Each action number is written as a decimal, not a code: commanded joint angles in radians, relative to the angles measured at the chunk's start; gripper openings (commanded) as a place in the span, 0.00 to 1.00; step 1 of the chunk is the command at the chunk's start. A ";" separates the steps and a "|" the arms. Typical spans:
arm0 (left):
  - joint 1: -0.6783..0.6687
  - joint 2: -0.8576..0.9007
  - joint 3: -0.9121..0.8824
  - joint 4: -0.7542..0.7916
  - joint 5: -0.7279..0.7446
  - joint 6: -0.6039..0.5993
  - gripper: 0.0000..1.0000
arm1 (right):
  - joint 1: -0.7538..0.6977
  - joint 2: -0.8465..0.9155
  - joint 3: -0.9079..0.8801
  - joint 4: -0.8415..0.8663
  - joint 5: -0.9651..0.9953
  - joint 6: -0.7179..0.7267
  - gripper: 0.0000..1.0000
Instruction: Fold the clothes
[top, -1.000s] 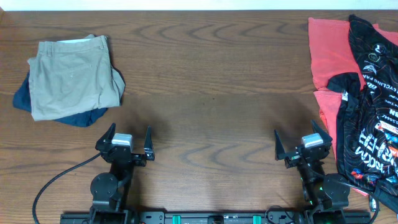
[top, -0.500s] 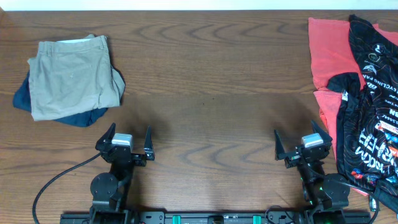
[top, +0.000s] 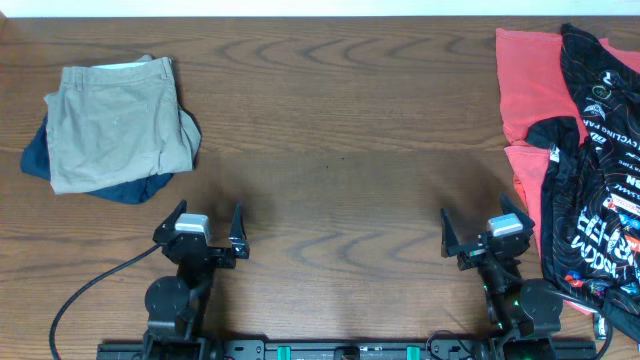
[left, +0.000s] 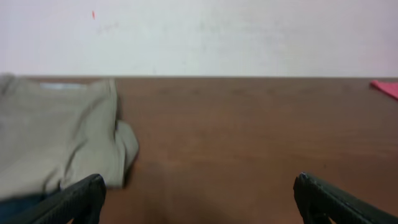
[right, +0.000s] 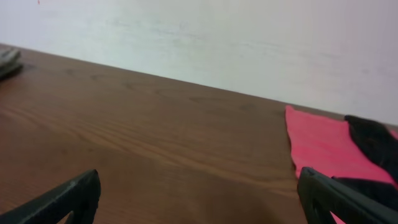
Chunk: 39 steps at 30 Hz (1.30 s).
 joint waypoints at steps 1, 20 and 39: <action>0.005 0.031 0.029 -0.090 0.026 -0.044 0.98 | 0.010 0.010 0.000 -0.006 0.000 0.068 0.99; 0.005 0.505 0.579 -0.711 0.197 -0.082 0.98 | 0.004 0.559 0.463 -0.560 0.008 0.159 0.99; 0.005 0.786 0.817 -0.855 0.276 -0.078 0.98 | -0.123 1.082 0.663 -0.635 0.618 0.511 0.96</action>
